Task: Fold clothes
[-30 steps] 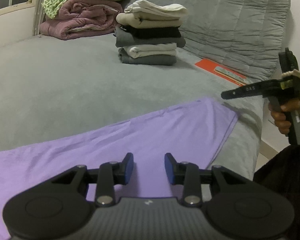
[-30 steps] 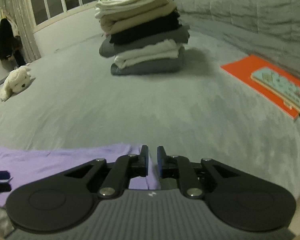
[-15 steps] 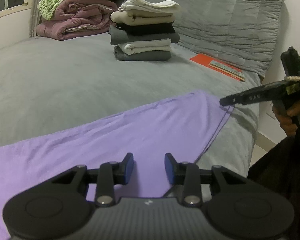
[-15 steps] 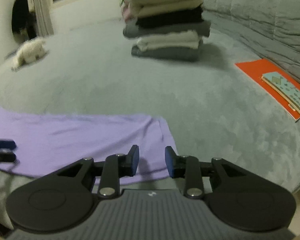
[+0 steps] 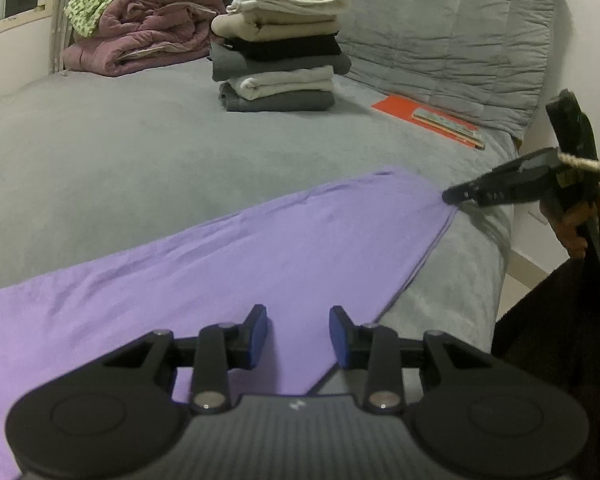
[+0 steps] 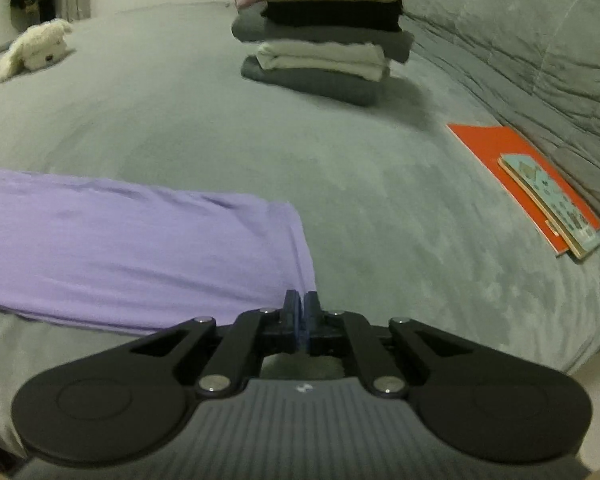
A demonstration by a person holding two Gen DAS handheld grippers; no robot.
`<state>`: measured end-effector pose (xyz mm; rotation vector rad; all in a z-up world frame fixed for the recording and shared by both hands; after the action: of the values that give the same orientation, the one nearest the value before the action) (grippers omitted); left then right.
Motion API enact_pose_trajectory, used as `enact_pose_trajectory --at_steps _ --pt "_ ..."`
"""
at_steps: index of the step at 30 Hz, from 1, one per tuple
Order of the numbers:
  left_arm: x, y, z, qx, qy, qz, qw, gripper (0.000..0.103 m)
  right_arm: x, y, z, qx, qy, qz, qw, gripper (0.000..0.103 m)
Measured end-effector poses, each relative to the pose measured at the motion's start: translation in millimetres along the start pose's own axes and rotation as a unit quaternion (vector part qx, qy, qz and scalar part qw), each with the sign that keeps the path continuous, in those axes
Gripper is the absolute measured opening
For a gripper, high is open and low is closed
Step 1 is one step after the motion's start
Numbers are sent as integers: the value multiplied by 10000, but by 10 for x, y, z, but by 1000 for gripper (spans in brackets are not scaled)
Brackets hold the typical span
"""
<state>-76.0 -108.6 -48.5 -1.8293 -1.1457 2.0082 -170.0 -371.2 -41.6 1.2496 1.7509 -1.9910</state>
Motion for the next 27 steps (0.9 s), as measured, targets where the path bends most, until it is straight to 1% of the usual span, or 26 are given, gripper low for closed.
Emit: enact_pose_trajectory --at_steps 1,2,4,7,9,13,14,15,16,18,21,22,23,24,26,27 --pt "2 -6 -1 5 -11 8 10000 37 -27 -23 5 -60 70 72 9999 14" --pt "5 -13 -2 9 -22 16 10000 37 -56 -41 12 -123 147 141 9997 16" --pt "9 -22 -1 15 -36 27 10000 37 -123 -48 43 -275 345 257 9987 26" --pt "11 -12 20 4 -12 17 10000 37 -225 20 40 -527 601 282 9964 26" --pt "10 -9 26 8 -5 21 10000 38 -259 85 -3 -564 635 283 9960 26" --pt "23 0 18 23 -31 32 10000 39 -290 276 -84 -578 637 151 9962 26" --pt "26 4 21 23 -32 34 10000 39 -284 314 -110 -516 555 160 9970 25" --pt "28 4 26 25 -29 37 10000 40 -271 338 -135 -353 433 185 9983 9" --pt "31 0 30 28 -21 45 10000 40 -257 357 -155 -166 313 213 9991 0" --pt "37 -12 30 33 -18 68 10000 40 -230 366 -171 278 120 277 9992 0" --pt "64 -73 -6 21 -75 122 9999 40 -247 349 -182 429 128 341 9984 1" --pt "82 -111 -38 -15 -127 147 9998 40 -263 316 -205 383 162 409 9983 2" --pt "104 -153 -74 -63 -183 172 9997 40 -279 282 -227 337 197 476 9981 3" --pt "131 -200 -118 -130 -243 197 9994 40 -296 249 -250 291 231 544 9978 14" --pt "202 -307 -224 -299 -391 243 9985 41 -328 189 -302 169 295 656 9973 20" --pt "245 -365 -282 -394 -478 264 9977 41 -344 179 -350 20 311 641 9975 27"
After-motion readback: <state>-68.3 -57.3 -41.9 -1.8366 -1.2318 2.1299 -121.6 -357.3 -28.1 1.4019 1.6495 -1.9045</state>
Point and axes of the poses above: each gripper's, at about its wrist camera, not at the fingertips, and y roughly the way its jaws point, z to its right, x to its underside, the point moved 3 cm from there along y, roughly the way its jaws point, and after that the axes turned 15 degrees about y, right-handed, at the moved point
